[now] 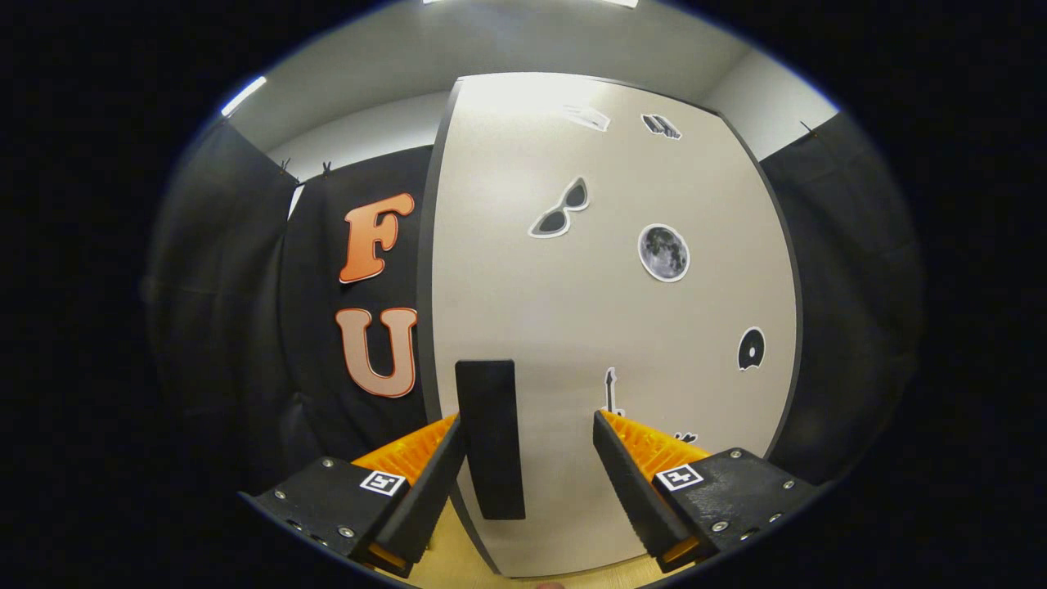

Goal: Open the shoe cabinet door, grab the shoes and put them into the shoe cabinet, then close the shoe cabinet door.

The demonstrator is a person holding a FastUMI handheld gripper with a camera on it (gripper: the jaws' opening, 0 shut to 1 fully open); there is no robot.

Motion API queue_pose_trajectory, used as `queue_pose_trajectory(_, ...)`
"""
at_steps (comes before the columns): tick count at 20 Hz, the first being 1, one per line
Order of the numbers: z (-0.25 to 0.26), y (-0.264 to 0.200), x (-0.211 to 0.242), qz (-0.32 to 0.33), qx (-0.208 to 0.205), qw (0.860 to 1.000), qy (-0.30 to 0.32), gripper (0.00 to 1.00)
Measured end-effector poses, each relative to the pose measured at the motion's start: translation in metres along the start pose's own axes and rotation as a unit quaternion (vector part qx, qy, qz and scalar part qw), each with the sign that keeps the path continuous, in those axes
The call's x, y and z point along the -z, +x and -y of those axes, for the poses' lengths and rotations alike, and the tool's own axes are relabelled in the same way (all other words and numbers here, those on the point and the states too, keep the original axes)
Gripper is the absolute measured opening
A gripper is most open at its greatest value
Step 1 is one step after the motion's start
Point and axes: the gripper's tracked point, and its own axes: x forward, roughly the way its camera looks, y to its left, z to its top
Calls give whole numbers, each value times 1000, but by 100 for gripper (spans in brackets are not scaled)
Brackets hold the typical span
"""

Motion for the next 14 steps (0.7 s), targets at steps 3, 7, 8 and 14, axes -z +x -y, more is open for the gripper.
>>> queue_pose_trajectory(3, 1, -11, -1, -2, 1, 1000, 2, 95)
queue_pose_trajectory(7, 5, -30, 2, -9, 0, 1000, 5, 95)
queue_pose_trajectory(8, 7, -37, 2, -10, -1, 1000, 7, 95)
queue_pose_trajectory(14, 29, -102, -6, -27, 9, 1000, 4, 96)
